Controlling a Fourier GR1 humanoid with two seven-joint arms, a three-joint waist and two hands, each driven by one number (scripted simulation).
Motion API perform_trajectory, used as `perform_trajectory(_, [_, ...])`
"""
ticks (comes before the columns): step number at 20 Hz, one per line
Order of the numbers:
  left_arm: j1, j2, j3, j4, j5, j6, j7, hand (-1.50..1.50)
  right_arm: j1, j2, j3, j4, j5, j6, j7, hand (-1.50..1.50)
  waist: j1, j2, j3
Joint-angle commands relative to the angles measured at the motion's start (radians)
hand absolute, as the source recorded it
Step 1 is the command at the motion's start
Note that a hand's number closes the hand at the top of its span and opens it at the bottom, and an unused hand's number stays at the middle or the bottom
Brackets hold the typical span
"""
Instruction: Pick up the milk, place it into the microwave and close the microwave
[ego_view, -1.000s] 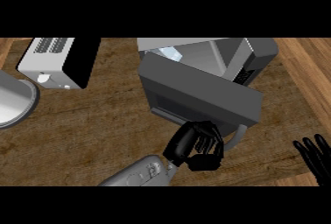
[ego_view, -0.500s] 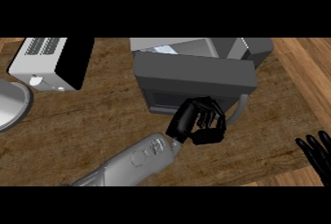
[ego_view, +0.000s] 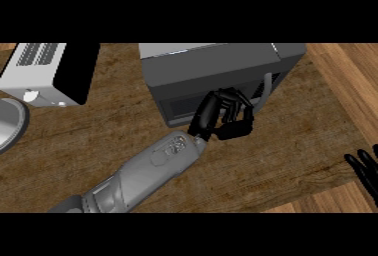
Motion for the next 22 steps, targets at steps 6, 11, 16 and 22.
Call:
perform_trajectory(6, [-0.052,0.0,0.052,0.087,0.112,-0.032,-0.076,1.5,-0.033,-0.033,-0.024,-0.027,-0.048,-0.009,0.036,-1.5,-0.022,0.015,0.0])
perform_trajectory(11, [-0.048,0.0,0.085,0.103,0.186,-0.033,-0.075,1.5,-0.035,-0.032,-0.033,-0.024,-0.095,-0.008,0.039,-1.5,-0.03,0.018,0.002])
perform_trajectory(16, [-0.057,0.0,0.074,0.134,0.191,-0.004,-0.117,1.5,-0.038,-0.049,-0.029,-0.039,-0.104,0.009,0.05,-1.5,-0.025,0.016,0.004])
perform_trajectory(22, [-0.054,0.0,0.084,0.127,0.229,0.032,-0.182,1.5,-0.047,-0.064,-0.026,-0.064,-0.134,0.03,0.055,-1.5,-0.037,0.019,0.002])
